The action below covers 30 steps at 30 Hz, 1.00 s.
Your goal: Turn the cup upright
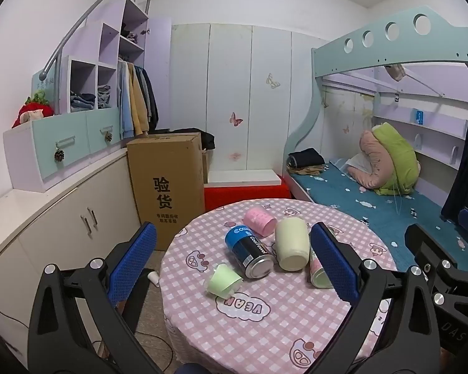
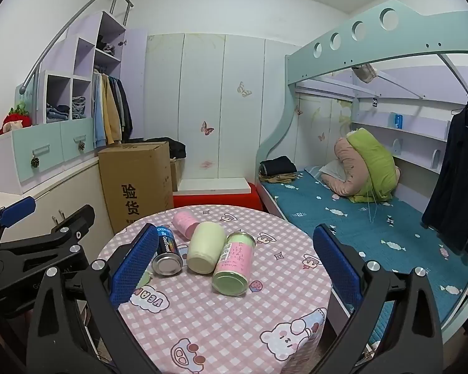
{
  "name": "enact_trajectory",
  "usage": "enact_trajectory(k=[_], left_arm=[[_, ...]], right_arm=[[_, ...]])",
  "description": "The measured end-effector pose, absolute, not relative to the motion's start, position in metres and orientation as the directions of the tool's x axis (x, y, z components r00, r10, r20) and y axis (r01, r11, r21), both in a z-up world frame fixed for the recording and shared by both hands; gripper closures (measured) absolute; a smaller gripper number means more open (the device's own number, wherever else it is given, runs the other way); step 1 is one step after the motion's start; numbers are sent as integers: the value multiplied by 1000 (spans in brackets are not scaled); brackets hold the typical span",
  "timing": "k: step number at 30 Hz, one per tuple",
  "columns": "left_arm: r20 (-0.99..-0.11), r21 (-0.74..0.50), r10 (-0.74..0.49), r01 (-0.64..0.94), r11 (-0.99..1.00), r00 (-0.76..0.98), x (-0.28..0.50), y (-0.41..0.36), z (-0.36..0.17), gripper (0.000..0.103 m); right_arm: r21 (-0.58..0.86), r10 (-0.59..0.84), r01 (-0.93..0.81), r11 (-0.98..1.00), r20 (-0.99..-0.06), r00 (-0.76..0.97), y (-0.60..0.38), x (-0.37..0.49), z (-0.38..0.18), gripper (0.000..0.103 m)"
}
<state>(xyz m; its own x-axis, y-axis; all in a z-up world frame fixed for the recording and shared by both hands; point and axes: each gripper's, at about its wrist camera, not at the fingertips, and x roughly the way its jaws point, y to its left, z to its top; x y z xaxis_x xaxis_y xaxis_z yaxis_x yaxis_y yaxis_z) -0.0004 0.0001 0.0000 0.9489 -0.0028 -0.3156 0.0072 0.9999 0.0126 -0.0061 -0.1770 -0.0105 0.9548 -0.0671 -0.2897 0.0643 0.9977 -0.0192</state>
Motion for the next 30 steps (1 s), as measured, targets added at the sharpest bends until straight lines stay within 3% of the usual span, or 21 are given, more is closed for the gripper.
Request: enact_trajectory(k=[30], left_arm=[[-322,14,-2,7,1000,947,1,-2,-3,5]], right_arm=[[-10,-62,62,998,-305,950,-177,1,-23,7]])
